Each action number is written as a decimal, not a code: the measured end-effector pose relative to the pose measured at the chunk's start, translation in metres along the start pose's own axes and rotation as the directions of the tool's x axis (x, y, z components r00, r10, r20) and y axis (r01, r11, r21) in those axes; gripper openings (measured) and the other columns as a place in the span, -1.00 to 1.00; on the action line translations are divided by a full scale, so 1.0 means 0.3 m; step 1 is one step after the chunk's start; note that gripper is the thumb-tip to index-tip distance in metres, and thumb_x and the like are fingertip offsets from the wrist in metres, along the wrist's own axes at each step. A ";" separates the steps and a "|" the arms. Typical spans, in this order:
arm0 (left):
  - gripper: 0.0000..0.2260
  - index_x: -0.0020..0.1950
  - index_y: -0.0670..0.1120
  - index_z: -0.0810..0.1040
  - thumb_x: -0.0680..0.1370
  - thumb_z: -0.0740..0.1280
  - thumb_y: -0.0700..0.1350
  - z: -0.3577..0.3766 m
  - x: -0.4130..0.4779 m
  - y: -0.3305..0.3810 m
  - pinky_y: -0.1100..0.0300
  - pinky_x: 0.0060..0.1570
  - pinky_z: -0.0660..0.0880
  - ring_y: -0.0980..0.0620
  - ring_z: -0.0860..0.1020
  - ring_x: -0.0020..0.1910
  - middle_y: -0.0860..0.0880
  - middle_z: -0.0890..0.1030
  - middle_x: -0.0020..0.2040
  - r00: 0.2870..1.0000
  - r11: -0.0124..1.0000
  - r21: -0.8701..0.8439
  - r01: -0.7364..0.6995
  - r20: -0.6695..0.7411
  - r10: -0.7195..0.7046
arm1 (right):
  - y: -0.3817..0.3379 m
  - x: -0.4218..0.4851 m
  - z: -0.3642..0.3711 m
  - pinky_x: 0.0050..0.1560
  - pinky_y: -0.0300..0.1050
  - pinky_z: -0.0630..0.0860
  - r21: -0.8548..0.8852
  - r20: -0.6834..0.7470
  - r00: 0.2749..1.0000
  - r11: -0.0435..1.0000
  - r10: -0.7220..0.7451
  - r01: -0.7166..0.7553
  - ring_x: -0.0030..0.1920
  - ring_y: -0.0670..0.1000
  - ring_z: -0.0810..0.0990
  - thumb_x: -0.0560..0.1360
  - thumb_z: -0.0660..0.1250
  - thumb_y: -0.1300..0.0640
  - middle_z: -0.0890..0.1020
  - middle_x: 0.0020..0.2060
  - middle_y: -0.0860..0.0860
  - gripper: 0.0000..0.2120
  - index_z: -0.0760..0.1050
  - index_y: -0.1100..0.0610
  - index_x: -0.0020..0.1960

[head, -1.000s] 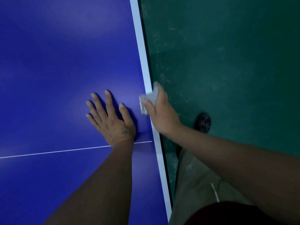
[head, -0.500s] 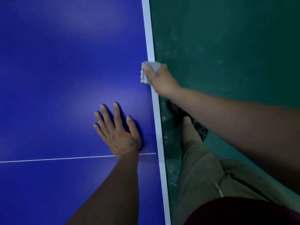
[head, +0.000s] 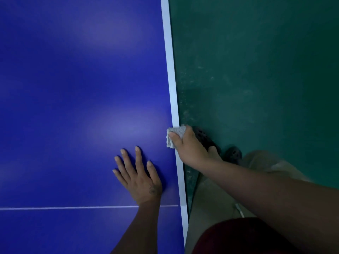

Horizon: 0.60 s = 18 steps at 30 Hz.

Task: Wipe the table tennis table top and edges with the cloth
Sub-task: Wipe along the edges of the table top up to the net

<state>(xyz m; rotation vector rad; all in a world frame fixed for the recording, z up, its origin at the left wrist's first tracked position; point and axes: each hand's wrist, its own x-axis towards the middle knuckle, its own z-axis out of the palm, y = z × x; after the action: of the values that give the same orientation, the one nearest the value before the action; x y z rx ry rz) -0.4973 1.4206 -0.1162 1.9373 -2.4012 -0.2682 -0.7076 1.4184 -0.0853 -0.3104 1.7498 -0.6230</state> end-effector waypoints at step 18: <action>-0.39 0.77 0.21 -0.01 0.72 -0.14 0.33 0.028 1.270 0.671 -0.31 0.68 -0.14 -0.19 -0.11 0.76 -0.04 -0.06 0.79 1.000 0.998 0.055 0.016 -0.020 -0.014 | -0.224 0.235 -0.115 0.29 0.13 0.55 0.103 -0.021 0.994 0.989 -0.106 0.108 0.14 0.10 0.64 0.69 0.28 -0.15 0.61 0.21 0.09 -0.54 0.31 0.15 0.41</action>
<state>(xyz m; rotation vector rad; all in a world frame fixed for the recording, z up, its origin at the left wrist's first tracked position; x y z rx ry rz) -0.7756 1.0915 -0.1199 1.9718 -2.4080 -0.1850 -0.7675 1.3355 -0.0994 -0.3298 1.7167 -0.7930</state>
